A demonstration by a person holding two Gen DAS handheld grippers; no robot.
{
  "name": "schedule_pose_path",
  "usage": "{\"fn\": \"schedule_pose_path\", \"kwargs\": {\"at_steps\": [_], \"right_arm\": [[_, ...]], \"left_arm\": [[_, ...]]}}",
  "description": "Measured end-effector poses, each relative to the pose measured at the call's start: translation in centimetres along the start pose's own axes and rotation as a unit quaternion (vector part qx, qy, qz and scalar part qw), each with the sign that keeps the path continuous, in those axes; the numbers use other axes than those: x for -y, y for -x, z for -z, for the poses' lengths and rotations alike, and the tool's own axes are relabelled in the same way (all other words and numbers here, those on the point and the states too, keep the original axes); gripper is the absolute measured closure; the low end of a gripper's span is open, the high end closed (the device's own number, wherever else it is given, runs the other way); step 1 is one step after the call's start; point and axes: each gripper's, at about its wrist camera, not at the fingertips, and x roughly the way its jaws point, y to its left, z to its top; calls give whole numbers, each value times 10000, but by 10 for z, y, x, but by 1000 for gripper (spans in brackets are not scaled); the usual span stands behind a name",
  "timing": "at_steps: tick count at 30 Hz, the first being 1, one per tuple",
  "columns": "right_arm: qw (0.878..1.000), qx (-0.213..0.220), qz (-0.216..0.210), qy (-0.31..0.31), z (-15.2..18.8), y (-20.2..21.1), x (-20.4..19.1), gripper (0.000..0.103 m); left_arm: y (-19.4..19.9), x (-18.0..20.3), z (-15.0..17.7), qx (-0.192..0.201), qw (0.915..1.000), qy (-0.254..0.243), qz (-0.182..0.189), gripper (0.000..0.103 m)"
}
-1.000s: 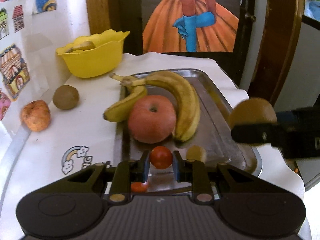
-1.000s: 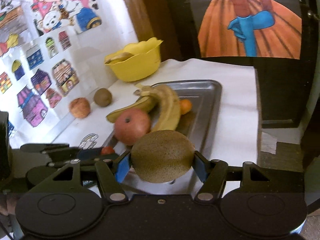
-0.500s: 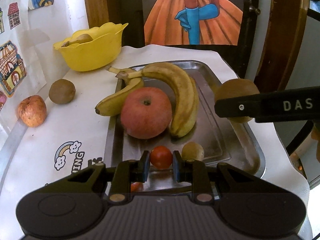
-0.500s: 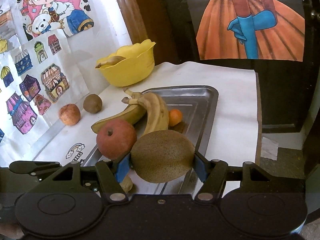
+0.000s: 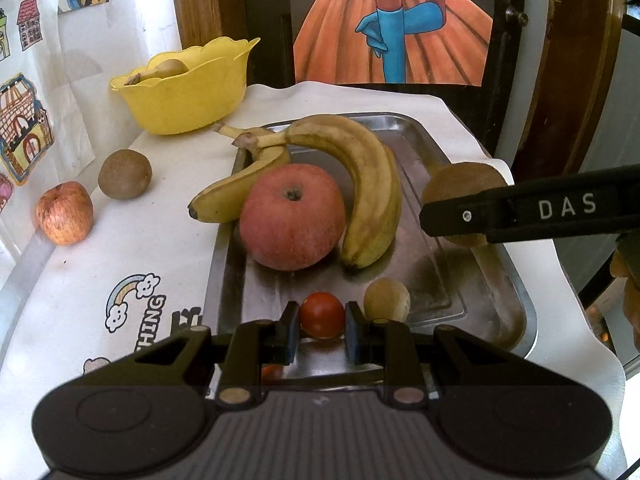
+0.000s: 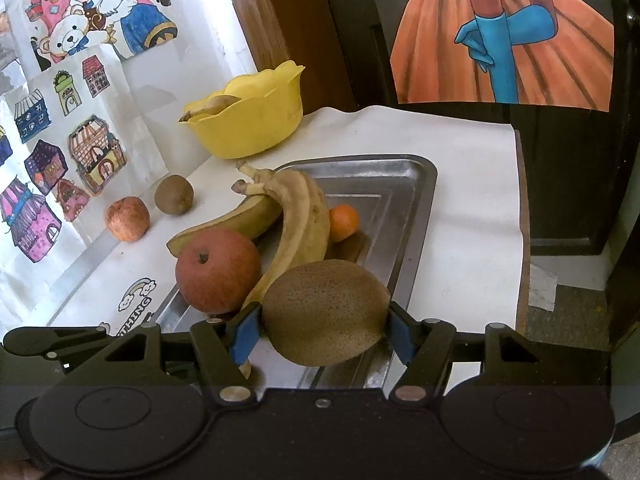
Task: Organize fruits
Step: 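Lower the tomato and kiwi into the tray and open both tools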
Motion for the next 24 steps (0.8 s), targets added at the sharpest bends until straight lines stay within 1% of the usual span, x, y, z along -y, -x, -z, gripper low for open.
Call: {"fn": "schedule_pose_path", "kwargs": {"at_steps": [24], "right_arm": [[9999, -110, 31, 110, 1, -6, -6, 36]], "left_arm": [[1, -4, 3, -19, 10000, 17, 75, 76]]}}
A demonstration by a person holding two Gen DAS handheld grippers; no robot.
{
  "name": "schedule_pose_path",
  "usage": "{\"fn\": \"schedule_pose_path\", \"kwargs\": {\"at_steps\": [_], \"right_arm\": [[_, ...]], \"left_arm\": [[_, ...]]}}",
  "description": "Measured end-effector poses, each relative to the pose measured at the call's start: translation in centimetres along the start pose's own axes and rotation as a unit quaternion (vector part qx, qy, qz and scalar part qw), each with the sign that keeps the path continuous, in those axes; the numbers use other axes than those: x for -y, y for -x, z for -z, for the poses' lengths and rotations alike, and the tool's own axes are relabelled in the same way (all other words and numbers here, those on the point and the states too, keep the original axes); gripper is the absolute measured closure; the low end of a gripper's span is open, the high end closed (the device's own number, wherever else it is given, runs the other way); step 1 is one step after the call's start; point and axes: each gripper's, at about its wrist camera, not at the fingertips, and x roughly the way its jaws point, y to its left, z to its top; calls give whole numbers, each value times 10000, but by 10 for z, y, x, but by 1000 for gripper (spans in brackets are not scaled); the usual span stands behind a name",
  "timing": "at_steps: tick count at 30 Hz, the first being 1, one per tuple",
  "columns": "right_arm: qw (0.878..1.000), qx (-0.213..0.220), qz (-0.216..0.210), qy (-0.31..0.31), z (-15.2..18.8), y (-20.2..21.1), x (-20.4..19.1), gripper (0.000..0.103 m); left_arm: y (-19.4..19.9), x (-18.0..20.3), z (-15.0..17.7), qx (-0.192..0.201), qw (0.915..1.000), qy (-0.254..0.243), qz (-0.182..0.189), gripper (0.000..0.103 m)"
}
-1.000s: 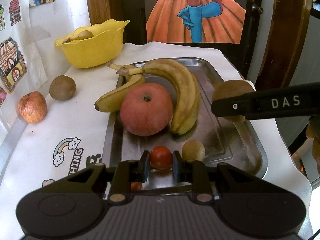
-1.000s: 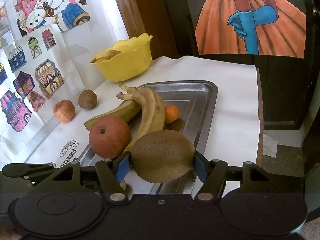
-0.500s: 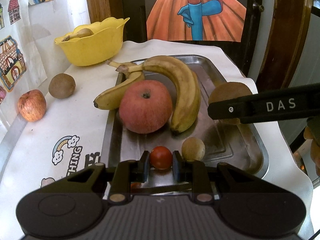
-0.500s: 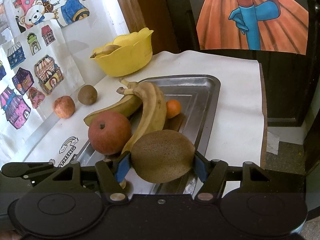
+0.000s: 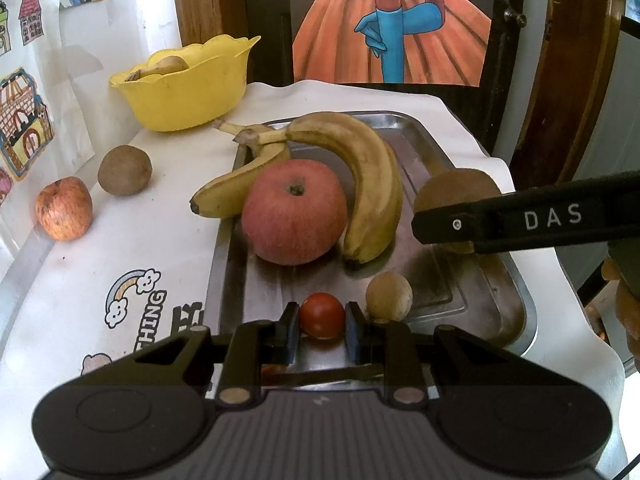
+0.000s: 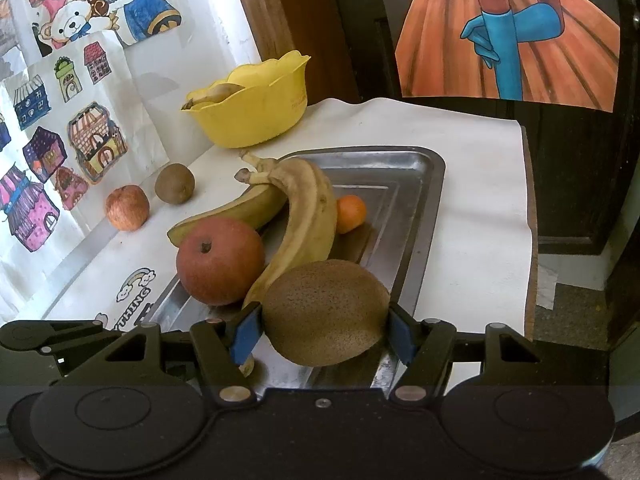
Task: Organize fruits
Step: 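Lower the tomato and kiwi into the tray and open both tools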
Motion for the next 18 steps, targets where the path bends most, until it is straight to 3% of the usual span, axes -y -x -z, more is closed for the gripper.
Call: {"fn": "schedule_pose_path", "kwargs": {"at_steps": [14, 17, 18], "right_arm": [[9997, 214, 39, 57, -1, 9, -8, 36], [9996, 273, 77, 63, 0, 14, -11, 34], [9995, 300, 82, 70, 1, 17, -11, 32]], "left_arm": [[13, -6, 4, 169, 9998, 98, 28, 70], [19, -10, 4, 294, 9994, 170, 31, 63], [23, -12, 4, 362, 9992, 180, 50, 56]]}}
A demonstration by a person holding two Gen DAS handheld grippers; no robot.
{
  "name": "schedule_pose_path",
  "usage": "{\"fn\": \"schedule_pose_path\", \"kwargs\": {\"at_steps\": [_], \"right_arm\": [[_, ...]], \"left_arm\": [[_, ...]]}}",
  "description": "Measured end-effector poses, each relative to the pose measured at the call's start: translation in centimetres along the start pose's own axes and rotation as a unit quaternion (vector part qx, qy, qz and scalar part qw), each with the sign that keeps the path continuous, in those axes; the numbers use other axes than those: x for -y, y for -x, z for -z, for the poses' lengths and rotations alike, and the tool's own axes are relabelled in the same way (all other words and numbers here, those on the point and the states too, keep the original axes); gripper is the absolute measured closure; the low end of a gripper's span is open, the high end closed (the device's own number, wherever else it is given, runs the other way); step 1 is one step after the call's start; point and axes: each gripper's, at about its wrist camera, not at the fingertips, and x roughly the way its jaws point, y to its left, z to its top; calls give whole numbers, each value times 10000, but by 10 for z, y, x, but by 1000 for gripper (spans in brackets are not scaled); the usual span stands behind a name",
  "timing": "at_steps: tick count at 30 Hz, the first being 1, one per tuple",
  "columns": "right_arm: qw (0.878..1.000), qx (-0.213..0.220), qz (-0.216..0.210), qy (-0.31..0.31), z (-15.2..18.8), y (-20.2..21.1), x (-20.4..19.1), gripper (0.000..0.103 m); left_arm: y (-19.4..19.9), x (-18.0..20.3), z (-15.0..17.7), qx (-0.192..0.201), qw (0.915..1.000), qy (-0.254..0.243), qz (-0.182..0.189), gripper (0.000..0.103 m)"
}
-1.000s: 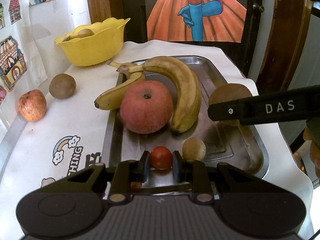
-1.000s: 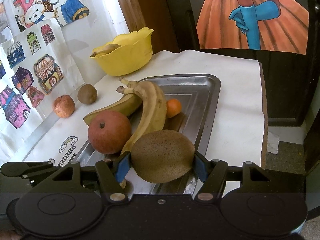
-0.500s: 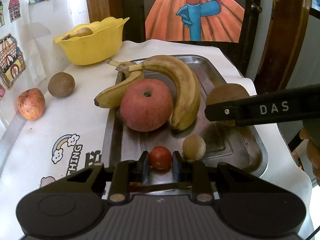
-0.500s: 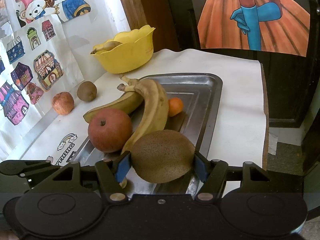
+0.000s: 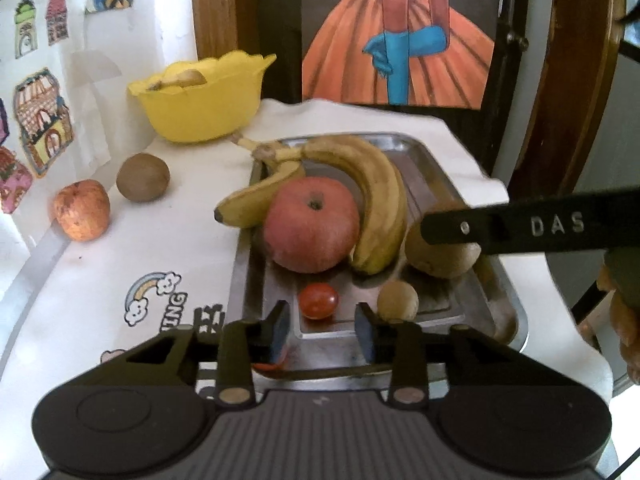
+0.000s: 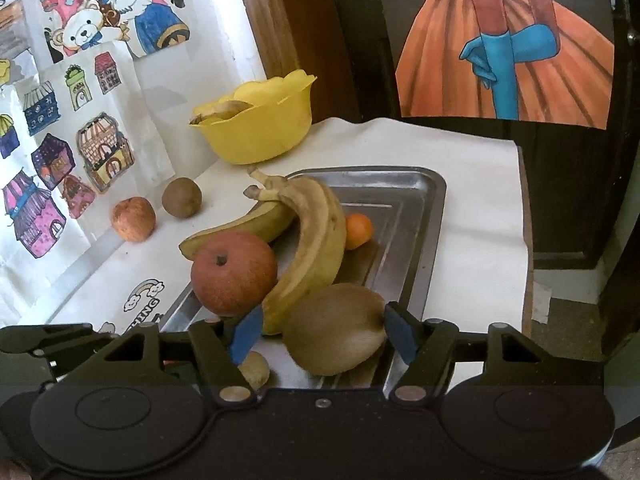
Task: Organize fruits
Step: 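Lower the tomato and kiwi into the tray and open both tools, then withdraw both tools away from the tray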
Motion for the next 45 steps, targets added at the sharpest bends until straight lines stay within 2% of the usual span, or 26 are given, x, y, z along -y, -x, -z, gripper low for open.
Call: {"fn": "schedule_pose_path", "kwargs": {"at_steps": [2, 3, 4, 8, 14, 16, 23, 29, 36, 45], "right_arm": [[10000, 49, 57, 23, 2, 7, -1, 27], [9999, 76, 91, 49, 4, 11, -2, 24], [9998, 110, 121, 74, 5, 15, -2, 21], [9995, 172, 270, 63, 12, 29, 1, 18], [9985, 241, 461, -150, 21, 46, 0, 8], [9978, 209, 580, -232, 26, 50, -5, 1], [9929, -336, 1034, -485, 49, 56, -20, 1], [9863, -823, 1166, -829, 67, 56, -41, 1], [9860, -1073, 929, -872, 69, 45, -78, 1], [9866, -1241, 647, -841, 67, 23, -103, 1]], "left_arm": [[6, -1, -1, 135, 9999, 1, -24, 42], [9, -2, -1, 191, 9998, 12, -76, 30], [11, -4, 0, 210, 9997, 54, -120, 23], [17, -14, 3, 254, 9990, 248, -257, 22], [25, -29, 7, 325, 9973, 447, -490, 10], [28, -34, 9, 315, 9966, 489, -588, 4], [31, -53, 22, 8, 9956, 466, -812, 1], [35, -72, 29, -211, 9944, 424, -945, 1], [39, -97, 28, -263, 9928, 390, -1103, 1], [36, -125, 35, -275, 9884, 604, -1369, 1]]}}
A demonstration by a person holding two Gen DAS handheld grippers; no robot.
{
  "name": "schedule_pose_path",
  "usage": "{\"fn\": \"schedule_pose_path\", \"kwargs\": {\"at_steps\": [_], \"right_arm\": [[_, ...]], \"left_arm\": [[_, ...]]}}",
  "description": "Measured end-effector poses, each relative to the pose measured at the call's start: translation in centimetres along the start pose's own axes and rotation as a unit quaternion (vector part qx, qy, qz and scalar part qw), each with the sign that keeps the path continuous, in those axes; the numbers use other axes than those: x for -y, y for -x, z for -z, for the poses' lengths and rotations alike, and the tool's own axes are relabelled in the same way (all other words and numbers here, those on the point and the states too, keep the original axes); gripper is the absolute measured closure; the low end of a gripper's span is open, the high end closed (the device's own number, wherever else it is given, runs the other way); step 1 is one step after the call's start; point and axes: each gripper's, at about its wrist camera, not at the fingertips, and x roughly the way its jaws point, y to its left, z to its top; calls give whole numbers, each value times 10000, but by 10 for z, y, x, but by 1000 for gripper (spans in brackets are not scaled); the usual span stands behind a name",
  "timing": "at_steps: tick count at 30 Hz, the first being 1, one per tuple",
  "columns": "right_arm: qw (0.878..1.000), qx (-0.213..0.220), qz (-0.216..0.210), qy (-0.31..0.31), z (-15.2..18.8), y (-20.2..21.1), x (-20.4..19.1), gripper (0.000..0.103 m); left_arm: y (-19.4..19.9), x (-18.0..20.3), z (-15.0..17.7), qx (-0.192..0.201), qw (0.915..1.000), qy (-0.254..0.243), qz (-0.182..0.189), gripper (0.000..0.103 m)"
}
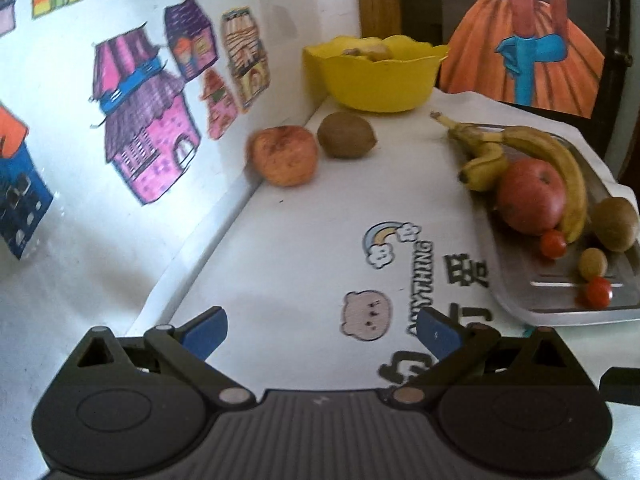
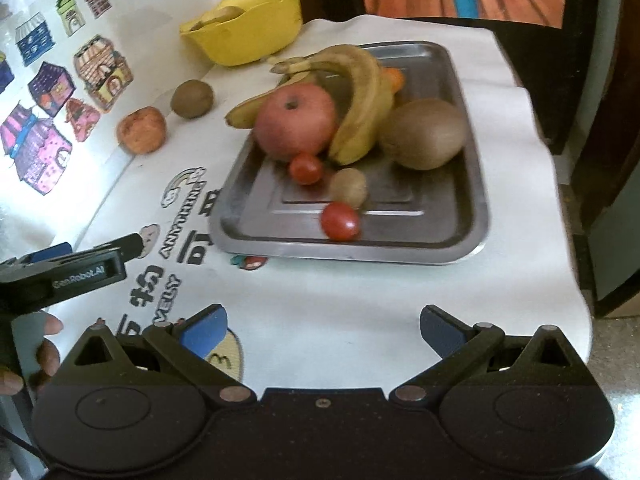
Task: Organize fruits
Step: 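Withdraw both tools away from the tray, then move the left tool toward the red apple while the right tool approaches the kiwi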
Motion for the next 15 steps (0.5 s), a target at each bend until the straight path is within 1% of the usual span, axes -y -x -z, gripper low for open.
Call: {"fn": "schedule_pose_path", "kwargs": {"at_steps": [4, 7, 10, 13, 15], "right_arm": [[9998, 31, -173, 93, -5, -2, -9, 1], [9988, 162, -442, 157, -11, -1, -16, 1], [9962, 440, -674, 339, -23, 2, -22, 1], [9924, 772, -764, 583, -41, 1, -27, 1], [9903, 912, -773, 703, -56, -5, -28, 1]], "left_arm": [[-4, -7, -2, 46, 9999, 92, 26, 1], [-8, -12, -6, 93, 9998, 168, 27, 1], [-13, -15, -14, 177, 9995, 264, 37, 0], [-20, -16, -22, 282, 9991, 308, 66, 0], [-27, -16, -28, 340, 9989, 311, 68, 0]]}}
